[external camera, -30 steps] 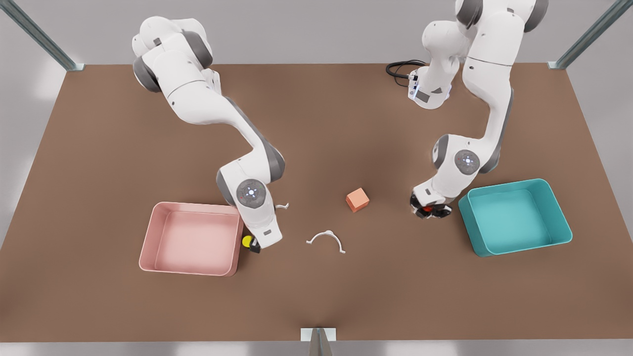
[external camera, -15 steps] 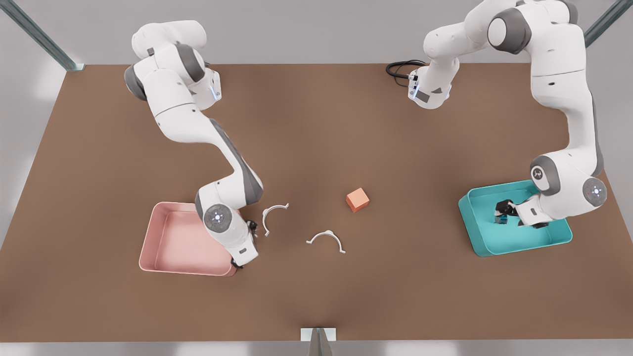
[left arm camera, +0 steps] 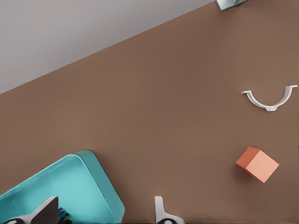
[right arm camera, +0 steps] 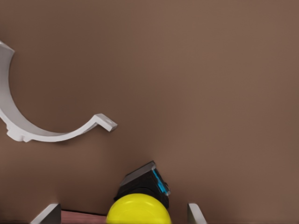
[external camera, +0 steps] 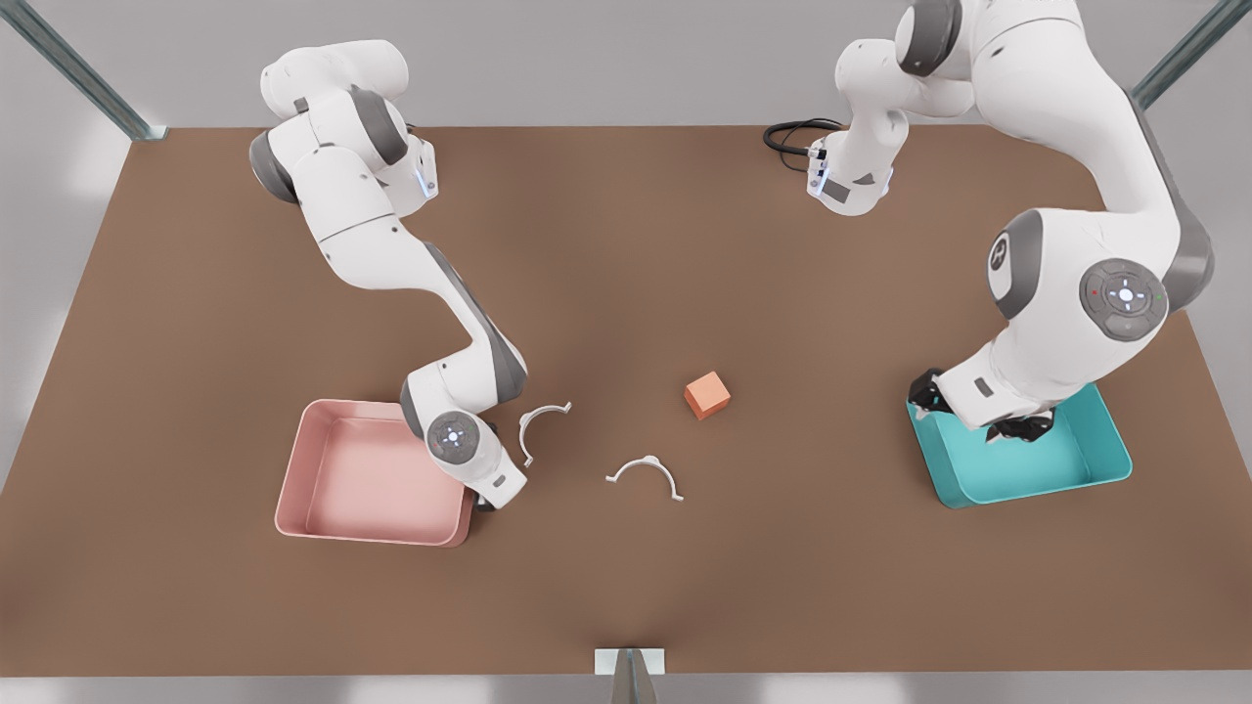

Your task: Place the red button in the blue storage box with the left arm, and place the yellow button in the pink storage box with the right arm

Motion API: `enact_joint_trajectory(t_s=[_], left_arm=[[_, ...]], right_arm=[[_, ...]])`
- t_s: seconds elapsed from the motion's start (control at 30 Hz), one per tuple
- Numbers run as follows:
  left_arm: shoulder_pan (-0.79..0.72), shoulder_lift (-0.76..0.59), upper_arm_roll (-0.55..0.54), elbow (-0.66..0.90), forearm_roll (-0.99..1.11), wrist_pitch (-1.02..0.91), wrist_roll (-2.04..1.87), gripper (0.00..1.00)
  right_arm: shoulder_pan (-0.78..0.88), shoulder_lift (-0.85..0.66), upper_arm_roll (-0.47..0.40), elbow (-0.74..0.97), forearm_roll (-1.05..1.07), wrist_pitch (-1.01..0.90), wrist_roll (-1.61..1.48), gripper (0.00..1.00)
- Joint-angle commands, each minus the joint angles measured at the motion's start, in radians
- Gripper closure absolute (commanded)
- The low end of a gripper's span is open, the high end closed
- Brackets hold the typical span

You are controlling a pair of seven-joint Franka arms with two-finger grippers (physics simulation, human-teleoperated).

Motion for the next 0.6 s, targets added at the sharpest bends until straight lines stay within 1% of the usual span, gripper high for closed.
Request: enact_joint_trajectory(t_s=[0.0,0.23,0.27,0.3,0.37,0.4,0.5,0.57], left_arm=[[-0.004,0.008,0.0,0.001,0.001,-0.078,-0.466,0.0],[-0.004,0.021,0.0,0.001,0.001,-0.073,-0.466,0.0],[-0.004,0.021,0.0,0.001,0.001,-0.073,-0.466,0.0],[-0.004,0.021,0.0,0.001,0.001,-0.073,-0.465,0.0],[-0.004,0.021,0.0,0.001,0.001,-0.073,-0.465,0.0],[-0.004,0.021,0.0,0.001,0.001,-0.073,-0.465,0.0],[-0.004,0.021,0.0,0.001,0.001,-0.073,-0.465,0.0],[-0.004,0.021,0.0,0.001,0.0,-0.075,-0.465,0.0]], right_arm=[[-0.001,0.008,-0.002,0.0,-0.012,0.008,-0.178,0.0],[0.003,0.044,-0.001,0.0,-0.013,0.059,-0.178,0.0],[0.003,0.052,-0.001,0.0,-0.023,0.064,-0.178,0.04],[0.003,0.054,-0.001,-0.002,-0.026,0.064,-0.178,0.04],[0.003,0.057,0.002,-0.003,-0.041,0.067,-0.178,0.18],[0.003,0.06,0.002,-0.005,-0.041,0.076,-0.18,0.31],[0.003,0.06,0.004,-0.005,-0.041,0.076,-0.18,0.49],[0.003,0.058,0.004,-0.005,-0.041,0.076,-0.18,0.54]])
